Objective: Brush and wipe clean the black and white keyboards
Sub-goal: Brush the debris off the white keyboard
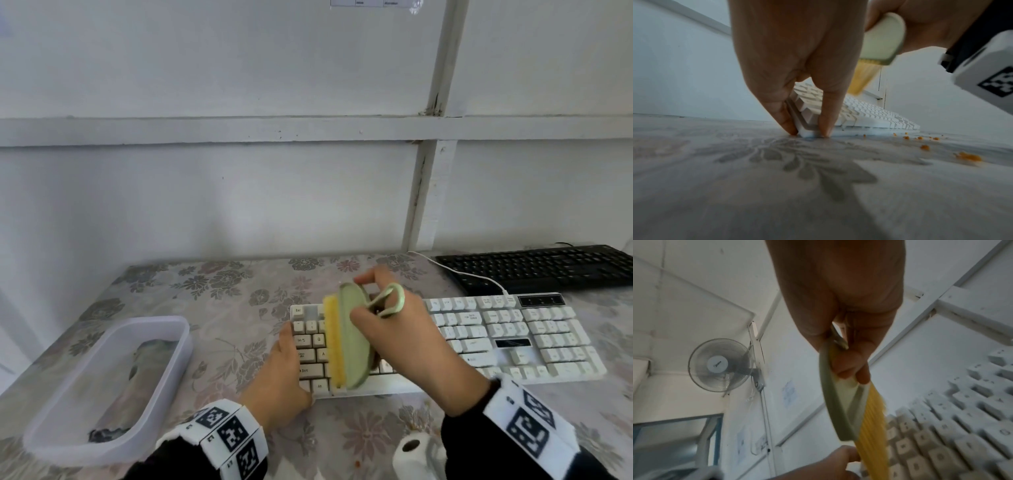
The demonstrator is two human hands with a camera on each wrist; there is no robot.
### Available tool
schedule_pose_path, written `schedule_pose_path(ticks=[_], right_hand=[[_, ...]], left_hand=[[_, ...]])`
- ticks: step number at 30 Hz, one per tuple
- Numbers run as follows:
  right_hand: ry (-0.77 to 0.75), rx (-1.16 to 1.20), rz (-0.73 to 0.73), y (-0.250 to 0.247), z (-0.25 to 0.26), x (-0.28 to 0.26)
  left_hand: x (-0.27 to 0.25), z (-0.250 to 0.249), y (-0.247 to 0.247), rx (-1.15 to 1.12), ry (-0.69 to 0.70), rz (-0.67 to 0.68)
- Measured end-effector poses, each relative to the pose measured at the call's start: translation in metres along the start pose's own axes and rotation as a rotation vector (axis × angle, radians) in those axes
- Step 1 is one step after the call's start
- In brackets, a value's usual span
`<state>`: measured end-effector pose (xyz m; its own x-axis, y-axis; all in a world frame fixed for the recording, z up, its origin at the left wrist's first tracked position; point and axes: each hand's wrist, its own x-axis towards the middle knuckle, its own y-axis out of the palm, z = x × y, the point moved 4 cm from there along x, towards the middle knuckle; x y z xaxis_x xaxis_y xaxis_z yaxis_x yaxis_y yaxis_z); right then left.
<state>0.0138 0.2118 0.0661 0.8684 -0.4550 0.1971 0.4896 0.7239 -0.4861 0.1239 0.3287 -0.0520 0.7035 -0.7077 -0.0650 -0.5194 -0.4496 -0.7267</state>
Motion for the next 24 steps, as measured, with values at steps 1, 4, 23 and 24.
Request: schedule_pose_path(ticks=[1,4,23,24], right_hand=[[-0.020,0.003,-0.040,-0.001,0.001,0.004],[-0.051,-0.043,-0.022,0.009,-0.003,0.004],[-0.071,-0.074,0.053,0.029,-0.007,0.007],[-0.070,-0.088,0.078,0.032,-0.010,0.001]], left_hand=[[0.000,0.000,0.000,-0.001,0.002,-0.001],[0.000,0.000,0.000,-0.017,0.016,-0.007],[-0.002,-0.005,-0.002,-0.008,0.026,-0.025],[-0.001,-0.004,-0.002,-0.016,0.035,-0.035]])
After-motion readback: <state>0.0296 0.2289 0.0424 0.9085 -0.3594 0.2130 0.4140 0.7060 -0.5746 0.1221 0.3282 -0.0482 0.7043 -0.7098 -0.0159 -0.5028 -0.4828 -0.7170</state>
